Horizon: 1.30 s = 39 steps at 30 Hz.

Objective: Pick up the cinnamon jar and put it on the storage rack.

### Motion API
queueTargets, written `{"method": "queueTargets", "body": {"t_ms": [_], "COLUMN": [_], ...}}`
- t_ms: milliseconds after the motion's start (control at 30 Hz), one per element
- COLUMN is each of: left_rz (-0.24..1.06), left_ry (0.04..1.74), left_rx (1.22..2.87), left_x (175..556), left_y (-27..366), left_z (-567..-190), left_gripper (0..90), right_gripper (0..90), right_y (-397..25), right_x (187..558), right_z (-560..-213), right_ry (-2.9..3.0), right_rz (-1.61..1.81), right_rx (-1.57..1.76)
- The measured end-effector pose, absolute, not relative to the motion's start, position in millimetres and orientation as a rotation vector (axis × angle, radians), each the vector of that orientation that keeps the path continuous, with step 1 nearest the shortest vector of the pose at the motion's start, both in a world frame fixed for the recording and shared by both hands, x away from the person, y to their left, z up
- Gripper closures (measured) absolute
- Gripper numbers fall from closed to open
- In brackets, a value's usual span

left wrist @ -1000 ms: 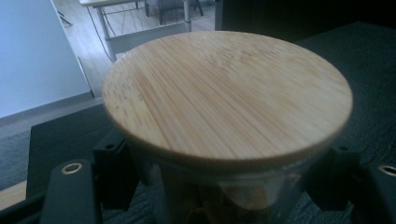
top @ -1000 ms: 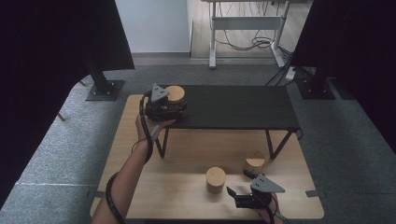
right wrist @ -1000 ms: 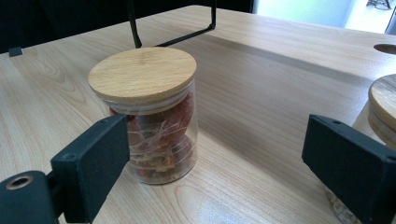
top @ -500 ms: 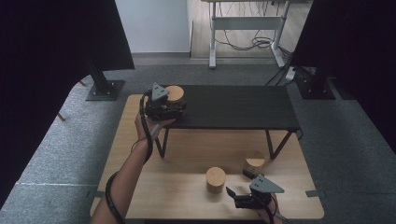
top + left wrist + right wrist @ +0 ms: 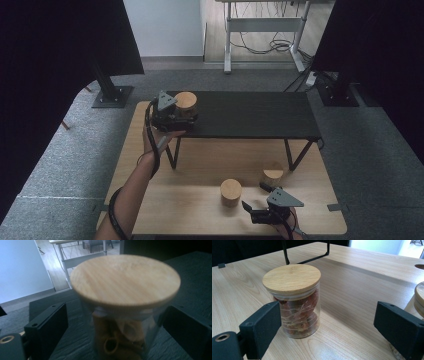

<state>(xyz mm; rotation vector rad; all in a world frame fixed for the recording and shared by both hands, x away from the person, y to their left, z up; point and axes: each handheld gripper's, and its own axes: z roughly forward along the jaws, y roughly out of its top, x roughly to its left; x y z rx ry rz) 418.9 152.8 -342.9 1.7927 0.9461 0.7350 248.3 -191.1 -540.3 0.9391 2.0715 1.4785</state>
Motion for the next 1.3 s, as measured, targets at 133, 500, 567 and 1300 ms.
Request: {"method": "queueTargets", "body": {"t_ms": [133,500,567,1300], "left_rz": [0.722,0.681,0.683,0.634], "left_ry": [0.956,0.920,0.911,0.845], "left_rx": [1.774,1.754,1.754,1.779], "left_x": [414.0,393.2,390.2,340.5], "left_y": [161.5,176.1,175.5,178.7], "left_z": [-347.6,-350.7,-350.4,-373.4], "left_gripper": [5.2,6.4,6.4,6.6], "right_gripper": [7.0,7.0,7.0,6.9], "right_y": [-191.2,-190.8,-190.4,-194.3], "right_x": [248.4,248.7,248.7,250.6], "right_z": [-540.3,-540.7,-540.9,-537.6], "right_ry": [2.070,2.070,2.070,2.050], "right_rz": [1.477,1.473,1.472,1.503], "right_rx": [0.940,0.942,0.942,0.958]}}
